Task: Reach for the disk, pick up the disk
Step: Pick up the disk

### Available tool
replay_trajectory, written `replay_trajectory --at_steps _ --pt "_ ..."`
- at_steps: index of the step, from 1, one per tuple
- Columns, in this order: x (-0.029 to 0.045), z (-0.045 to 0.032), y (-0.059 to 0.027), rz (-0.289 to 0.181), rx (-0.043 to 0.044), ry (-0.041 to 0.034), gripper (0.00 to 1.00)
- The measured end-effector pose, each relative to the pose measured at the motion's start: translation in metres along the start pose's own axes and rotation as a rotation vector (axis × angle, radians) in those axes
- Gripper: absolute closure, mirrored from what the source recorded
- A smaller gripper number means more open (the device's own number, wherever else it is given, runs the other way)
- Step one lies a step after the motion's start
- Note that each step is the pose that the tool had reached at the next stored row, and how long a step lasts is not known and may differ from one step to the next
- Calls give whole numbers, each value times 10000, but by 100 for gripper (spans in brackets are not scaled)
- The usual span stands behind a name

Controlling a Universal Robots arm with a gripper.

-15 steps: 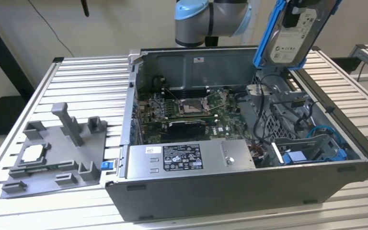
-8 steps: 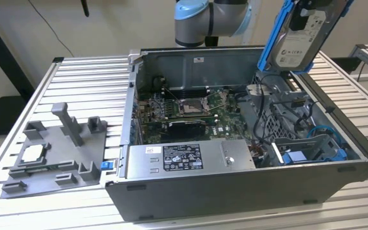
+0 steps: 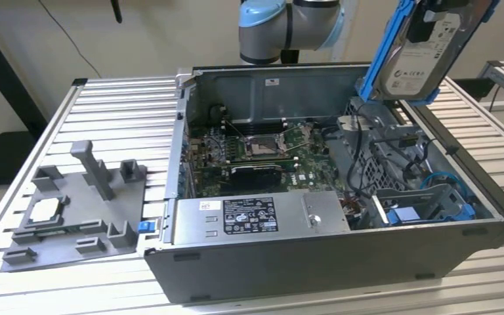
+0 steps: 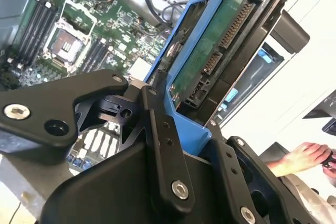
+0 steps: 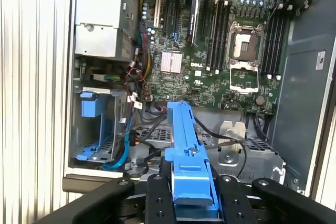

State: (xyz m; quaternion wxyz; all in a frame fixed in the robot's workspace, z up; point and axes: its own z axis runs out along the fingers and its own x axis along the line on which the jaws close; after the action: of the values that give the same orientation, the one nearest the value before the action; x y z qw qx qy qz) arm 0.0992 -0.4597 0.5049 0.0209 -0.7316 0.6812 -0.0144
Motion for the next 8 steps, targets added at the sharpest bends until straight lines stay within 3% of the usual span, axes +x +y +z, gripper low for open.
replay_trajectory --at_steps 8 --pt "292 -4 29 4 28 -75 100"
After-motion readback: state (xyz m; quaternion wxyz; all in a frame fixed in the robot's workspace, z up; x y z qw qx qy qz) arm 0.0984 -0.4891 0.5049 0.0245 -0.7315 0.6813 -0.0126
